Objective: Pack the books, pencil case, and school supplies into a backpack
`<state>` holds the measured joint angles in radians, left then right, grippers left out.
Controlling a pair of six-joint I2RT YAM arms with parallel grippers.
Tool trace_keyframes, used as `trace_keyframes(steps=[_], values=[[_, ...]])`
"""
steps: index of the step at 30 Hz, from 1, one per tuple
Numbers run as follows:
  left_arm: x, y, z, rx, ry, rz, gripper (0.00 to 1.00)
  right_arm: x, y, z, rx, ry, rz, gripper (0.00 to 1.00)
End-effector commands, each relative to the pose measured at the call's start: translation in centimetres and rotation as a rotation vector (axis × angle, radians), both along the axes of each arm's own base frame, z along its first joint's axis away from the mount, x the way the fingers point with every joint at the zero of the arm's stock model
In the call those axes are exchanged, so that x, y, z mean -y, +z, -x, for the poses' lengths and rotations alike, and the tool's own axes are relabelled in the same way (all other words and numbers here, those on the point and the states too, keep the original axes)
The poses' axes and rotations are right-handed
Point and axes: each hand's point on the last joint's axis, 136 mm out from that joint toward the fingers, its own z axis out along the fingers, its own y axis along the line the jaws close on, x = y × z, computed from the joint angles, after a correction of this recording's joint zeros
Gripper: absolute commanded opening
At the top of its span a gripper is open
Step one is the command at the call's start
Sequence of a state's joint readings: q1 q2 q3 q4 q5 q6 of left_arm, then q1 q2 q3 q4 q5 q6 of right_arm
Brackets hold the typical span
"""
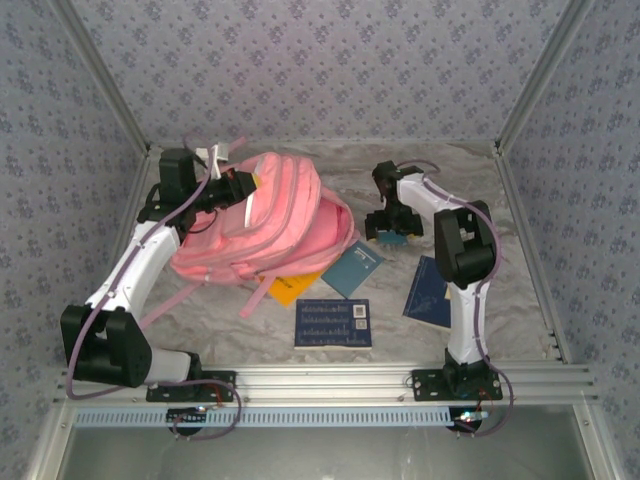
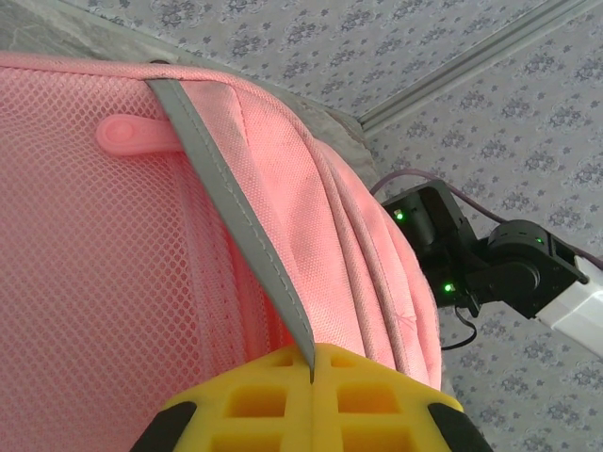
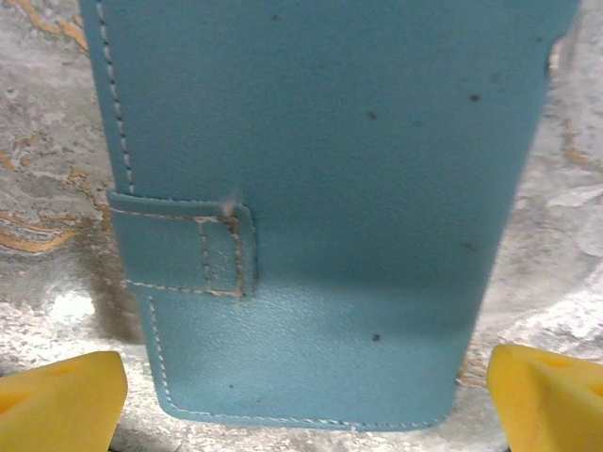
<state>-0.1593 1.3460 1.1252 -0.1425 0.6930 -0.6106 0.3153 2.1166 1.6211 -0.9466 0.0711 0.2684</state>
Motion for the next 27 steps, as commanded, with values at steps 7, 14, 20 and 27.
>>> trace_keyframes(steps=[7, 14, 20, 27], values=[[0.7, 3.8, 1.0, 0.138, -0.054, 0.028, 0.00, -0.5, -1.9, -0.1, -0.073, 0.006, -0.020, 0.99], [0.8, 3.6, 0.8, 0.133, -0.054, 0.030, 0.00, 1.0, -1.8, -0.5, -0.025, -0.038, 0.036, 0.83], [0.9, 3.6, 0.8, 0.129, -0.060, 0.036, 0.00, 1.5, -0.9, -0.8, 0.014, -0.078, 0.019, 0.78], [0.9, 3.5, 0.7, 0.125, -0.063, 0.034, 0.00, 1.5, 1.6, -0.2, 0.088, -0.118, -0.023, 0.79]])
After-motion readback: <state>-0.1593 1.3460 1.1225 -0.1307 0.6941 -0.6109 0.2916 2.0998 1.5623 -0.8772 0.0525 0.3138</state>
